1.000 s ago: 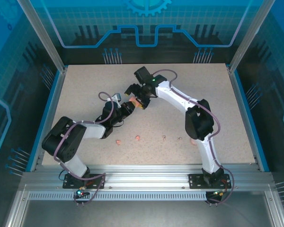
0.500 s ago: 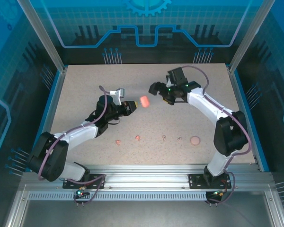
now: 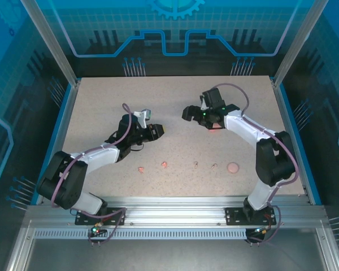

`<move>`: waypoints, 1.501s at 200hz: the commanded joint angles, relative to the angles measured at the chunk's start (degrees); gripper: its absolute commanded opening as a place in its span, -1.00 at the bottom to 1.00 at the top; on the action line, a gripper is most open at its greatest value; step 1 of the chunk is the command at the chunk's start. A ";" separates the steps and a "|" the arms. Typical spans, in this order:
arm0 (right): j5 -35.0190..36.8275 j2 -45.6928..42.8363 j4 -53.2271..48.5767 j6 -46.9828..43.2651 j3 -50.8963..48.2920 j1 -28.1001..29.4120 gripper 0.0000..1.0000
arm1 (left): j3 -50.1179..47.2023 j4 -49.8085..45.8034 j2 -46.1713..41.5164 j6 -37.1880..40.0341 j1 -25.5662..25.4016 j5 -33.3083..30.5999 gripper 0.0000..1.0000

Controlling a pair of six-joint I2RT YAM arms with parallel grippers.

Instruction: Insert the wireless bluetooth earbuds into the charging case

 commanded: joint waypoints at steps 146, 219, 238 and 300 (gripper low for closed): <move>3.80 20.40 -17.35 7.77 15.87 -11.08 0.72 | 6.98 -6.76 0.89 -1.29 0.22 -3.37 0.97; -2.08 27.45 -15.94 -1.60 28.80 -3.16 0.64 | 6.79 -4.67 2.02 -3.30 0.22 -3.89 0.97; 3.14 27.43 -20.19 -2.15 31.83 -1.40 0.67 | 6.86 -4.57 2.26 -3.81 0.22 -4.12 0.98; 22.72 17.48 -31.90 20.87 25.43 0.99 0.76 | 6.24 -5.34 0.55 -7.21 0.22 -10.62 0.97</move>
